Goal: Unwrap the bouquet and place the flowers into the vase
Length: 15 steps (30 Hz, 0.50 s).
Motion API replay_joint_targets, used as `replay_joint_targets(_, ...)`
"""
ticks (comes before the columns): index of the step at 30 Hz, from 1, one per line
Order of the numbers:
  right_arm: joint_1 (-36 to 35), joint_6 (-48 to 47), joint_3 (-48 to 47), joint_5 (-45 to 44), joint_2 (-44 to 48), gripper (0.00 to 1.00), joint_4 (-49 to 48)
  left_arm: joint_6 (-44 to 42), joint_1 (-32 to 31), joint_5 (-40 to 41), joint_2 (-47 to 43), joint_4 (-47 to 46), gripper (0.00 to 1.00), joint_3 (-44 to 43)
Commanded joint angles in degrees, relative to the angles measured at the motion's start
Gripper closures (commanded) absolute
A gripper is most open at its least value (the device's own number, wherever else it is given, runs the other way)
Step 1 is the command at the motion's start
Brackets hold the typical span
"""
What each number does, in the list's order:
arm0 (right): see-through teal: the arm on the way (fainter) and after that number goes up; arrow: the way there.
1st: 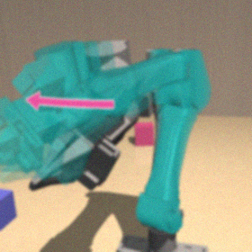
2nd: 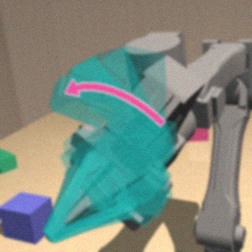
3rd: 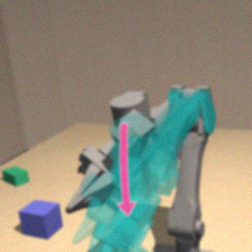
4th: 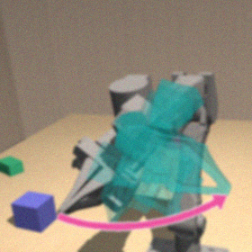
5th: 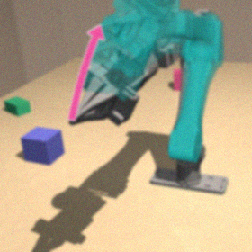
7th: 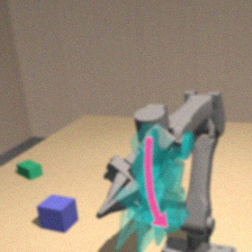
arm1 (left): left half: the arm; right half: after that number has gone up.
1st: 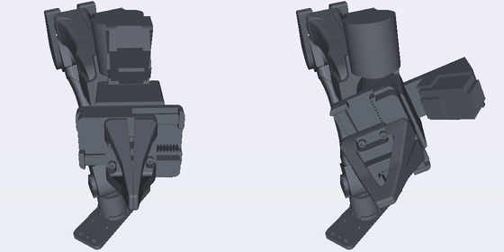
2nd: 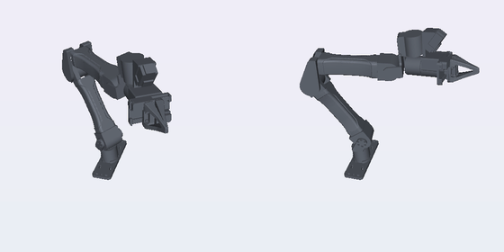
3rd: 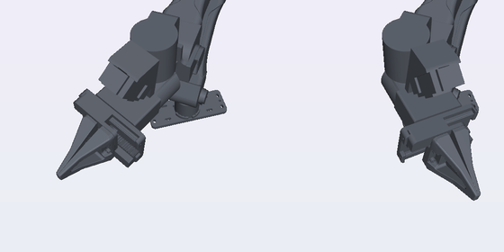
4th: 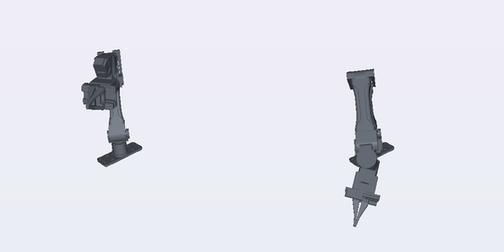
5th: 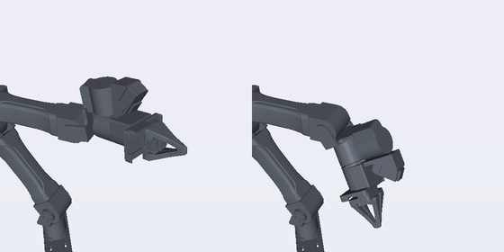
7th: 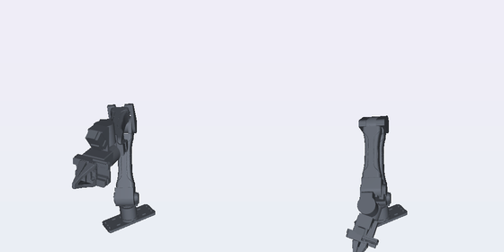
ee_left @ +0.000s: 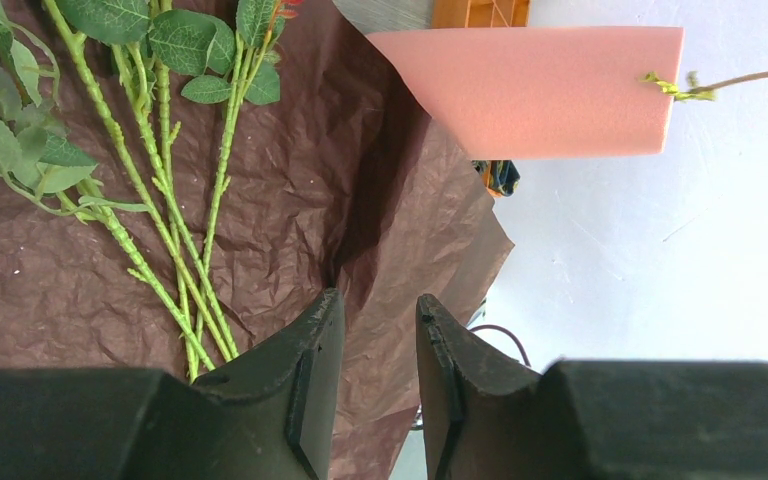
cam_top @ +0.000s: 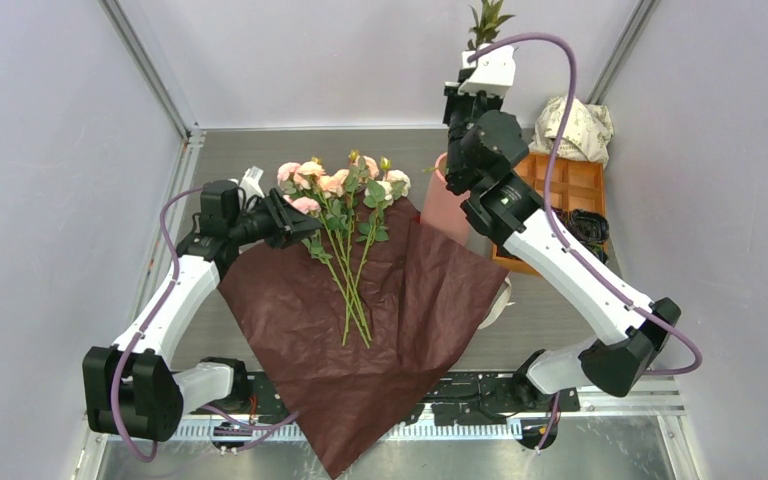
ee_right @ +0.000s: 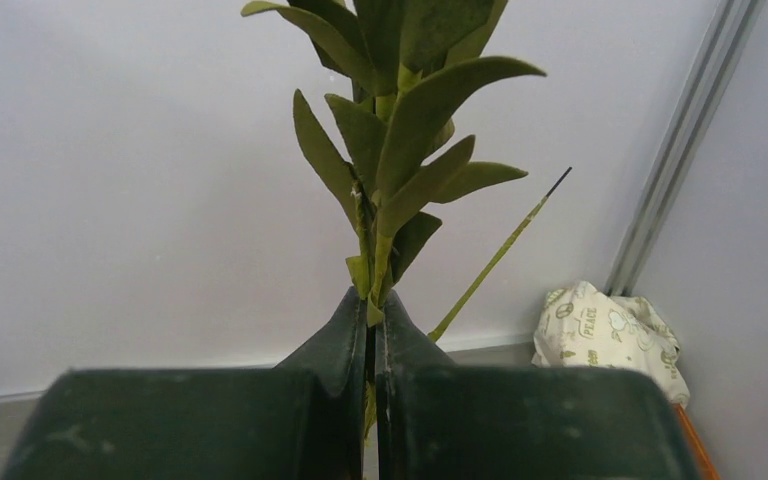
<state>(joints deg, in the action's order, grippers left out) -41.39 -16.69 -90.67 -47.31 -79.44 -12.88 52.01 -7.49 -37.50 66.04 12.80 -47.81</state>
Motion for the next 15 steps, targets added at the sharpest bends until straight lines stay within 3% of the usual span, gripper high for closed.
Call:
replay_joint_targets(1,0.9,0.6,5.1,-2.2,2.7,0.99,-7.8,-1.1,-0.2,-0.7,-1.1,-1.8,0.66,-1.7)
replay_joint_targets(10,1.5,8.3,18.5,-6.0,7.7,0.99,-5.5,-0.6,-0.4,-0.8,0.1,-3.4,0.66,-1.2)
replay_joint_targets(15,1.5,12.1,23.4,-6.7,9.4,0.91,-2.6,-0.9,-0.8,-0.8,1.1,-3.9,0.66,-1.4)
